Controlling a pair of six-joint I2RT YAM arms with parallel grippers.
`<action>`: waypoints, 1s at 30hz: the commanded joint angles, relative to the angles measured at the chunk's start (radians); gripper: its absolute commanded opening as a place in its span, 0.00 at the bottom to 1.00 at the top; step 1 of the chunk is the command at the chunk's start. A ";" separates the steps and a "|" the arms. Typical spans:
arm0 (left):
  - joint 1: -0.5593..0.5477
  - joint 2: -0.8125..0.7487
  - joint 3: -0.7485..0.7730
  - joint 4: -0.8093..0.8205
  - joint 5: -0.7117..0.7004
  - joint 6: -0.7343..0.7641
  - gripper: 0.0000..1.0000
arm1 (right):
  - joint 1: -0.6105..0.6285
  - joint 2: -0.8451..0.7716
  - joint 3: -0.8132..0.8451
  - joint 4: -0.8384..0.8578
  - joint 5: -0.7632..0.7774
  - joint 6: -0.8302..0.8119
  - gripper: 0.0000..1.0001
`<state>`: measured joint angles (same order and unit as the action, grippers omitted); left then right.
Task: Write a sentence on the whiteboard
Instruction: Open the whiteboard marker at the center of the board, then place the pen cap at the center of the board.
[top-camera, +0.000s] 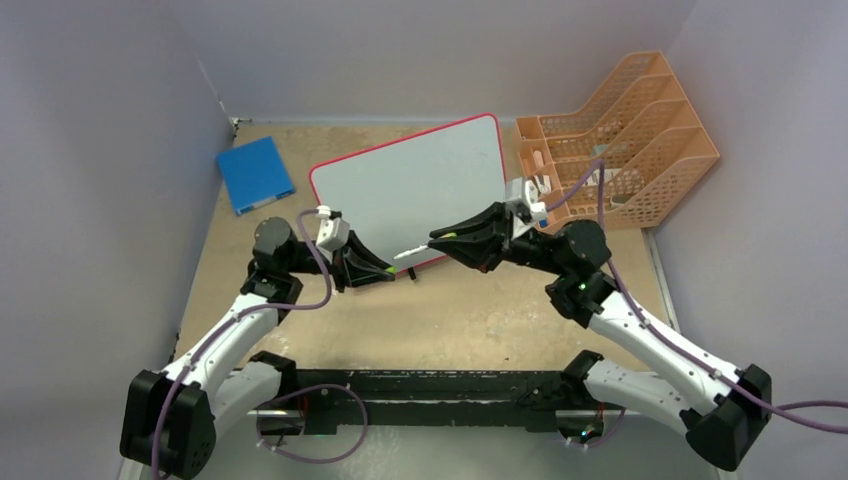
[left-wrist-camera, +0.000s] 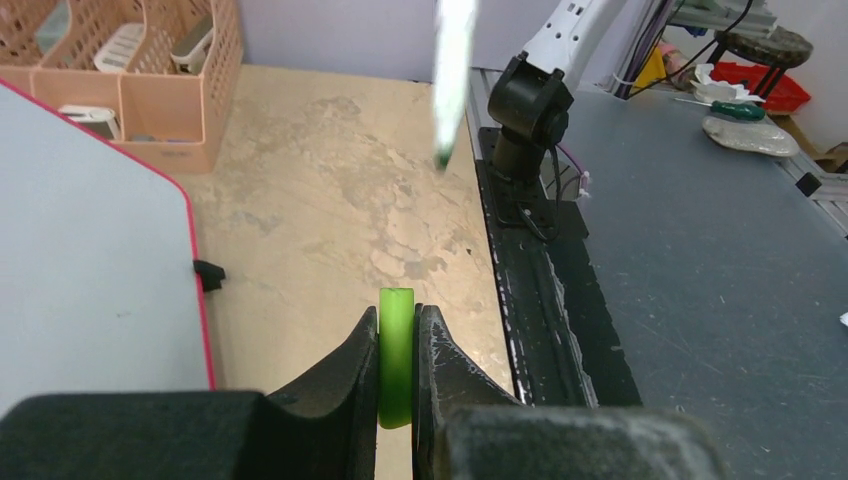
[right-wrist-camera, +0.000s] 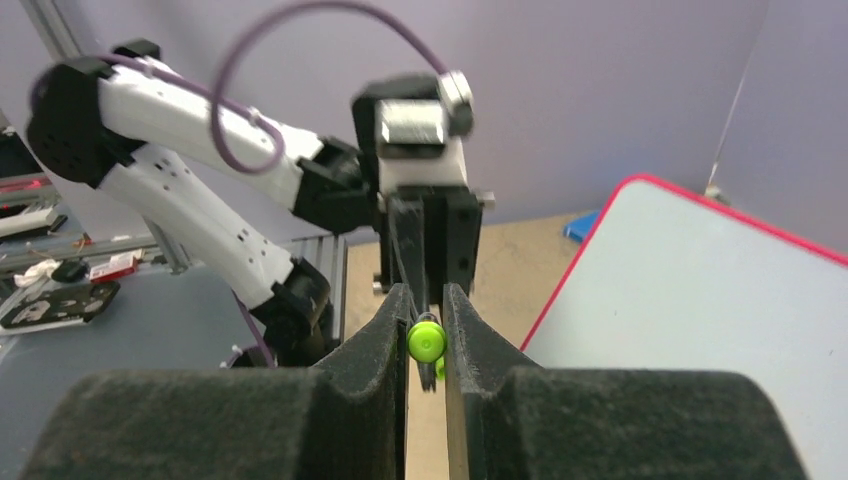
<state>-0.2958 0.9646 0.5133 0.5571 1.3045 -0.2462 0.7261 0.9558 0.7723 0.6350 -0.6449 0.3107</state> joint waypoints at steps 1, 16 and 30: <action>-0.005 0.000 -0.026 -0.005 -0.009 0.022 0.00 | -0.003 -0.070 0.062 0.081 0.014 0.014 0.00; -0.058 -0.006 0.075 -0.428 -0.275 0.156 0.00 | -0.005 -0.223 0.017 -0.135 0.491 -0.171 0.00; -0.352 0.183 0.181 -0.678 -0.754 0.176 0.00 | -0.004 -0.390 -0.113 -0.152 0.812 -0.253 0.00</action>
<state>-0.5655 1.0958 0.6277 -0.0792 0.7406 -0.1024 0.7254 0.6044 0.6735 0.4465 0.0616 0.0940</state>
